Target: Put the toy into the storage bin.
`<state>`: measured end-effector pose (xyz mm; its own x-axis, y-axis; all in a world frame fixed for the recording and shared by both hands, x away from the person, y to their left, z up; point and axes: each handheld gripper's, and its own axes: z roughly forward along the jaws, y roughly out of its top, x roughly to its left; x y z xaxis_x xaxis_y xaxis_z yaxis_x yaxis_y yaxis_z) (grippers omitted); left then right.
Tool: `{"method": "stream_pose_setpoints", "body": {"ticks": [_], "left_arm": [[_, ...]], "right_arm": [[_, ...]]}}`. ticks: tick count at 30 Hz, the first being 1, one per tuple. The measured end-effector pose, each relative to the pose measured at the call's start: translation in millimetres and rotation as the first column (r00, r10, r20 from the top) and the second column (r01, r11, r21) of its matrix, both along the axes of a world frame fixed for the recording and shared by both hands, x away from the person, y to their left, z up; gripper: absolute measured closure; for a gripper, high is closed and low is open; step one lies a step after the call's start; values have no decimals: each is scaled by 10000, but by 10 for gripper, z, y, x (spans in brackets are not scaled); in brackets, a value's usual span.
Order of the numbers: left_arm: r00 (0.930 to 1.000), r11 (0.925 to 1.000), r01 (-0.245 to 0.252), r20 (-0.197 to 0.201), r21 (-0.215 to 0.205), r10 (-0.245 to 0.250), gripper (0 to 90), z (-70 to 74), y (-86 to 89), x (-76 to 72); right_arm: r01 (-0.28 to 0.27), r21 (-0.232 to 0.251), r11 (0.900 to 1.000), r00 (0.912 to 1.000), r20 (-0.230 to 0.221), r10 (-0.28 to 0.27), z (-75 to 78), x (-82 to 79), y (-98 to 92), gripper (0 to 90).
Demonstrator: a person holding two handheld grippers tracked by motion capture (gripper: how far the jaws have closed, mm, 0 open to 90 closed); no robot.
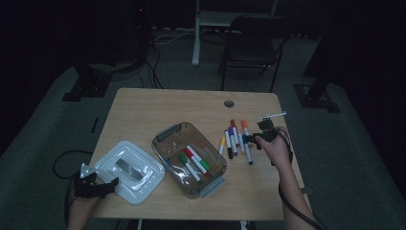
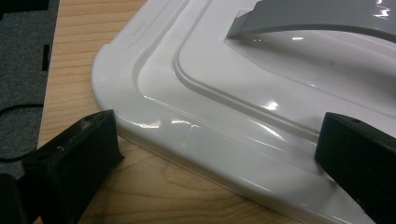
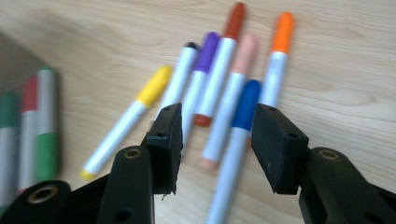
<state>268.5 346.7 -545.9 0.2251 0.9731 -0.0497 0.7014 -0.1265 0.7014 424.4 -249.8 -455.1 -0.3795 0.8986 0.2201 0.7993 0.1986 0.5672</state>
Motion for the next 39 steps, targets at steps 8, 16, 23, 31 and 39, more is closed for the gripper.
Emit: {"method": "stream_pose_setpoints", "body": {"ticks": [8, 16, 23, 31, 39], "left_arm": [[10000, 10000, -11, 0, 0, 11, 5, 0, -1, 0], [10000, 10000, -15, 0, 0, 15, 5, 0, -1, 0], [10000, 10000, -22, 1, 1, 22, 5, 0, -2, 0], [10000, 10000, -21, 1, 4, 21, 5, 0, -2, 0], [10000, 10000, -37, 2, 13, 37, 5, 0, -4, 2]], "right_arm": [[1098, -254, 9936, 9904, -815, -1116, -230, 294, -183, 588], [1244, -718, 9896, 9846, -1144, -1321, -414, 572, -140, 588], [1233, -933, 9880, 9799, -1459, -1360, -502, 697, -93, 585], [1448, -1044, 9839, 9742, -1587, -1602, -544, 766, -155, 605], [1546, -1317, 9792, 9677, -1795, -1769, -538, 825, -143, 651]]}}
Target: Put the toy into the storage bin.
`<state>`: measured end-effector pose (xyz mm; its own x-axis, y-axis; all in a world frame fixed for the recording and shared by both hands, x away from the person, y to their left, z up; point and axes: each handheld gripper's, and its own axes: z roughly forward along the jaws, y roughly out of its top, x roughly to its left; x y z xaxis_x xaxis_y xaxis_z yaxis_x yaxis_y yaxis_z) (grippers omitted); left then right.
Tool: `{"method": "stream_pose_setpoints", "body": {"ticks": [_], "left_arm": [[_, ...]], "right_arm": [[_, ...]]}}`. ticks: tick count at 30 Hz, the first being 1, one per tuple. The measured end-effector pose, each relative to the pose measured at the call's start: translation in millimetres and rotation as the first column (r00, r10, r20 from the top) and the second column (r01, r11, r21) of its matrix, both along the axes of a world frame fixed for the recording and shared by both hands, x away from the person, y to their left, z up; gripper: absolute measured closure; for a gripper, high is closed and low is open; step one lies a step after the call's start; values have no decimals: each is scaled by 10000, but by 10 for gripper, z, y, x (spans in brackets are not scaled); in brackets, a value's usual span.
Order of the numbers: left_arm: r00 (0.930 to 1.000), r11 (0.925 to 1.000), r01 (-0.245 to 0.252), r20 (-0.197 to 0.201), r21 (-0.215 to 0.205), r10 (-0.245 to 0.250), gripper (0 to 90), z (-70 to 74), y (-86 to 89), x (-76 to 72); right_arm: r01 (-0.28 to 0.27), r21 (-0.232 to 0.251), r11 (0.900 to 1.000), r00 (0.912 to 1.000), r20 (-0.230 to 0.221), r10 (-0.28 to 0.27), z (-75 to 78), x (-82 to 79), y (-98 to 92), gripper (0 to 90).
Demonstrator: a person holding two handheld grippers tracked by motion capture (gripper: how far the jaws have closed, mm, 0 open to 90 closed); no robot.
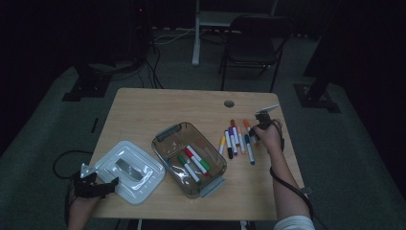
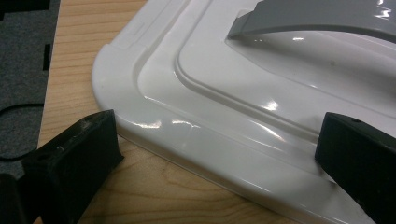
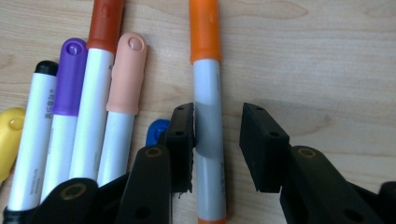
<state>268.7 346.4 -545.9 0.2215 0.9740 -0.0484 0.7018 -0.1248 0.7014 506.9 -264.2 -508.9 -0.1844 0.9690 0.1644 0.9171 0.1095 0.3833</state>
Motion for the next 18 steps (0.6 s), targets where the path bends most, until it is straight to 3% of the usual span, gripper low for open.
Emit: {"method": "stream_pose_setpoints", "body": {"ticks": [6, 10, 13, 14, 18], "left_arm": [[10000, 10000, -18, 1, -8, 18, 5, 0, -2, 0], [10000, 10000, -16, -2, -6, 16, 5, 0, -2, 0], [10000, 10000, -14, -2, -3, 14, 5, 0, -1, 0], [10000, 10000, -15, -2, -5, 15, 5, 0, -1, 0], [10000, 10000, -18, -1, -9, 18, 5, 0, -2, 0]], "right_arm": [[-216, -367, 9991, 9997, 73, 219, -23, 33, 45, 661], [29, -612, 9981, 9999, 163, -19, -26, 32, 55, 756], [178, -533, 9984, 9996, 208, -167, -28, 30, 51, 764], [341, -263, 9991, 9994, 114, -338, -26, 27, 40, 765], [553, -7, 9985, 9983, 163, -553, 34, 7, -10, 766]]}}
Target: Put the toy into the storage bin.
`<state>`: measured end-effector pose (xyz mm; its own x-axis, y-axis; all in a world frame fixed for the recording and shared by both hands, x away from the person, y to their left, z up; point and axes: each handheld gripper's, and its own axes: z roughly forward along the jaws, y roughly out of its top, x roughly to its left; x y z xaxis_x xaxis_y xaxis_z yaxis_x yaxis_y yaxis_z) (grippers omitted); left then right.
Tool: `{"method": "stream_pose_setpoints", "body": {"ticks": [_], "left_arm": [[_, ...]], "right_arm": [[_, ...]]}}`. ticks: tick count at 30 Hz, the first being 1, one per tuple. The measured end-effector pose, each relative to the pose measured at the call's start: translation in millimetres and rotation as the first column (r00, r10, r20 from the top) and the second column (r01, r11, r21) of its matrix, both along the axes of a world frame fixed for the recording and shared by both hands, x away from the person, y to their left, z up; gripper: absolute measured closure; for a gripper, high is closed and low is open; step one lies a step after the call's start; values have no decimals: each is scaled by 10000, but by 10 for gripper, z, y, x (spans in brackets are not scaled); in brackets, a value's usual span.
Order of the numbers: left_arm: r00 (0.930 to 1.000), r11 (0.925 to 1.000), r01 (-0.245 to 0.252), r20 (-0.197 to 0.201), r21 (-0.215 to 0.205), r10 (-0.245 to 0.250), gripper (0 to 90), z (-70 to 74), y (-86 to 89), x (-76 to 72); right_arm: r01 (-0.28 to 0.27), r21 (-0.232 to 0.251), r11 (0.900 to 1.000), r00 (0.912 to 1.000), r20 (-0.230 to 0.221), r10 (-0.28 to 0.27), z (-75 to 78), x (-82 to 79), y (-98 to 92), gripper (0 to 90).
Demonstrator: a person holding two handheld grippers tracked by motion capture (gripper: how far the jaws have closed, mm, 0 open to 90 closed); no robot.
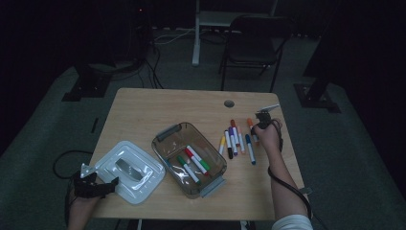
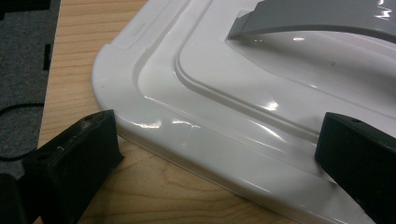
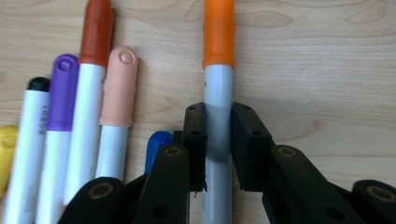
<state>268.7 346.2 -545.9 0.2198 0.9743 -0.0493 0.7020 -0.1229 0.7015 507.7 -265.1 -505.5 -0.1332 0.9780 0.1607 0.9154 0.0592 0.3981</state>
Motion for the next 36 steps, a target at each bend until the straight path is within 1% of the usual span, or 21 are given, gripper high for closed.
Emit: {"method": "stream_pose_setpoints", "body": {"ticks": [4, 8, 9, 10, 11, 13, 14, 16, 19, 21, 22, 24, 26, 28, 29, 30, 31, 33, 35, 36], "left_arm": [[10000, 10000, 2, -1, 6, -2, 5, 0, 0, 0], [10000, 10000, -6, -7, 8, 6, 5, 1, 0, 0], [10000, 10000, -6, -9, 11, 6, 5, 1, 0, 0], [10000, 10000, -9, -6, 7, 9, 5, 0, -1, 0], [10000, 10000, -10, -6, 5, 10, 5, 0, -1, 0], [10000, 10000, -10, -6, 8, 10, 5, 0, -1, 0], [10000, 10000, -11, -5, 7, 11, 5, 0, -1, 0], [10000, 10000, -17, -6, 11, 17, 5, 0, -2, 0], [10000, 10000, -19, -7, 12, 19, 4, 0, -2, 0], [10000, 10000, -23, -3, 8, 23, 5, 0, -2, 1], [10000, 10000, -24, -3, 7, 24, 5, 0, -2, 1], [10000, 10000, -24, -3, 6, 24, 5, 0, -2, 1], [10000, 10000, -21, -6, 6, 21, 5, 0, -2, 1], [10000, 10000, -18, -7, 7, 18, 5, 1, -2, 1], [10000, 10000, -20, -6, 8, 20, 5, 0, -1, 1], [10000, 10000, -18, -7, 8, 18, 5, 1, -1, 1], [10000, 10000, -20, -6, 7, 20, 4, 1, -2, 1], [10000, 10000, -24, -4, 5, 24, 5, 0, -2, 1], [10000, 10000, -22, -5, 6, 22, 5, 0, -2, 1], [10000, 10000, -21, -5, 5, 21, 5, 0, -1, 1]], "right_arm": [[96, 190, 9998, 9999, 139, -99, 115, -43, -55, 766], [-114, 315, 9994, 9998, 191, 108, 240, -117, -57, 766], [-148, 460, 9988, 9996, 235, 138, 269, -140, -55, 766], [-163, 517, 9985, 9995, 266, 149, 301, -164, -46, 766], [-233, 476, 9986, 9995, 235, 222, 330, -185, -31, 766], [-360, 709, 9968, 9988, 357, 335, 393, -235, 5, 766], [-488, 666, 9966, 9982, 377, 463, 423, -259, 31, 766], [-698, 752, 9947, 9967, 473, 664, 487, -307, 88, 766], [-1004, 894, 9909, 9929, 728, 940, 601, -377, 177, 765], [-1337, 977, 9862, 9873, 997, 1239, 685, -417, 239, 765], [-1519, 964, 9837, 9845, 1029, 1419, 728, -432, 271, 765], [-1746, 1238, 9768, 9788, 1293, 1586, 805, -460, 320, 765], [-1911, 1367, 9720, 9750, 1408, 1719, 883, -499, 374, 765], [-2182, 1503, 9643, 9695, 1466, 1965, 957, -549, 444, 766], [-2290, 1474, 9622, 9662, 1544, 2063, 996, -579, 485, 765], [-2466, 1455, 9581, 9610, 1643, 2224, 1035, -607, 523, 765], [-2566, 1543, 9541, 9591, 1623, 2317, 1073, -635, 560, 766], [-2802, 1543, 9475, 9508, 1804, 2518, 1150, -693, 634, 765], [-3030, 1560, 9401, 9434, 1890, 2727, 1214, -751, 715, 765], [-3175, 1528, 9359, 9380, 1955, 2863, 1242, -779, 757, 765]]}}
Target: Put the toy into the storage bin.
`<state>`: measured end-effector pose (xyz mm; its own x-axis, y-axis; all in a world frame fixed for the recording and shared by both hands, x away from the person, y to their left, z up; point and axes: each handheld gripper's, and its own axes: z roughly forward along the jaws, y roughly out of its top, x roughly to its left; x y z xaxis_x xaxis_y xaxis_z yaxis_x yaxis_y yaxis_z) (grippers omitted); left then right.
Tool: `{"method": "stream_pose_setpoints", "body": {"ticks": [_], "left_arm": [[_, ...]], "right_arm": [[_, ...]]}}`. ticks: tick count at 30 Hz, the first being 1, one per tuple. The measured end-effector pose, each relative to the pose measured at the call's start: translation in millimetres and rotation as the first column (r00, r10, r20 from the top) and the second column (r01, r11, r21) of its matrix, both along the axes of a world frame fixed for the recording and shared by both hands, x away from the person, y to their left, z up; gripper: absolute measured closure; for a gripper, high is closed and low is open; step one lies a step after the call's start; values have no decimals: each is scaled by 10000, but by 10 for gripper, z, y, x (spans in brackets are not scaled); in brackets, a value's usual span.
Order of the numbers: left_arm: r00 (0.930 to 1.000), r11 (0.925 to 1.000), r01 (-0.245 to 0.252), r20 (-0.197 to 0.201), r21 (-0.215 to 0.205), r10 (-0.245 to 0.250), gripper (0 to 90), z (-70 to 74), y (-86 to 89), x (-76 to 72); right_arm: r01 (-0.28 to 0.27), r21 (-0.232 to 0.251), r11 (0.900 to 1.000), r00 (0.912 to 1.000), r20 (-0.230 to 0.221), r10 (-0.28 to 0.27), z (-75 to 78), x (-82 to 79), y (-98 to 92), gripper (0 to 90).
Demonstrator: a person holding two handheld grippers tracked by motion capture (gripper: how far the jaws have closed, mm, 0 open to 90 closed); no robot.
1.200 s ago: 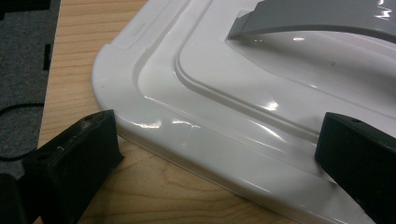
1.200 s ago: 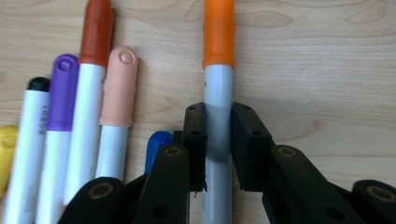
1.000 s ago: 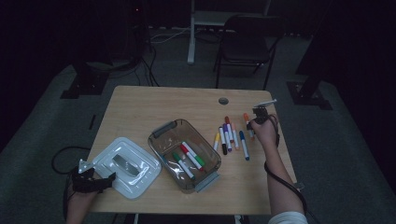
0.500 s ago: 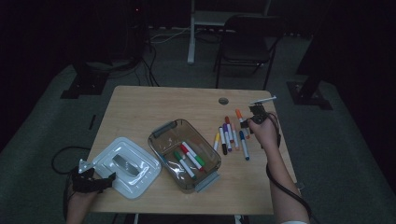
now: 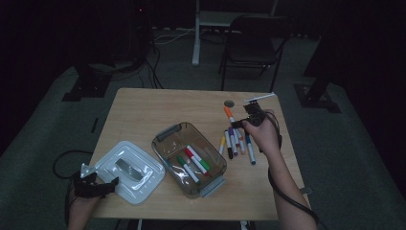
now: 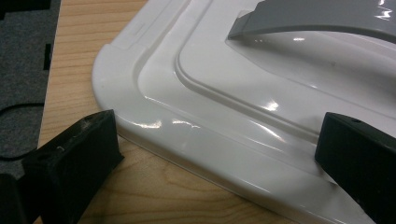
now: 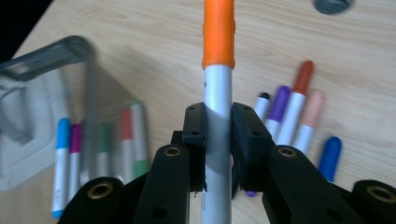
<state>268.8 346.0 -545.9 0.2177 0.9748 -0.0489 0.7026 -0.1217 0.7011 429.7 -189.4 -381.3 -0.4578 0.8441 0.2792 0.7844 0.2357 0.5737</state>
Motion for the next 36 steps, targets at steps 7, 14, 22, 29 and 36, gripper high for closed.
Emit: {"method": "stream_pose_setpoints", "body": {"ticks": [7, 14, 22, 29, 36], "left_arm": [[10000, 10000, -5, 5, -6, 5, 5, 0, -1, 0], [10000, 10000, -1, 13, 6, 1, 5, 0, 0, 1], [10000, 10000, 0, 15, 6, 0, 5, 0, 0, 1], [10000, 10000, 1, 13, 5, -1, 5, 0, 1, 1], [10000, 10000, 21, 9, 6, -21, 5, 0, 2, 1]], "right_arm": [[-907, 255, 9956, 9956, 271, 900, 131, -166, 275, 765], [-1612, 458, 9859, 9869, 19, 1613, 119, -217, 516, 765], [-2052, 845, 9751, 9779, -238, 2079, 101, -309, 730, 765], [-2689, 774, 9600, 9605, -520, 2733, 21, -416, 1015, 766], [-3176, 694, 9457, 9430, -816, 3227, -93, -480, 1264, 765]]}}
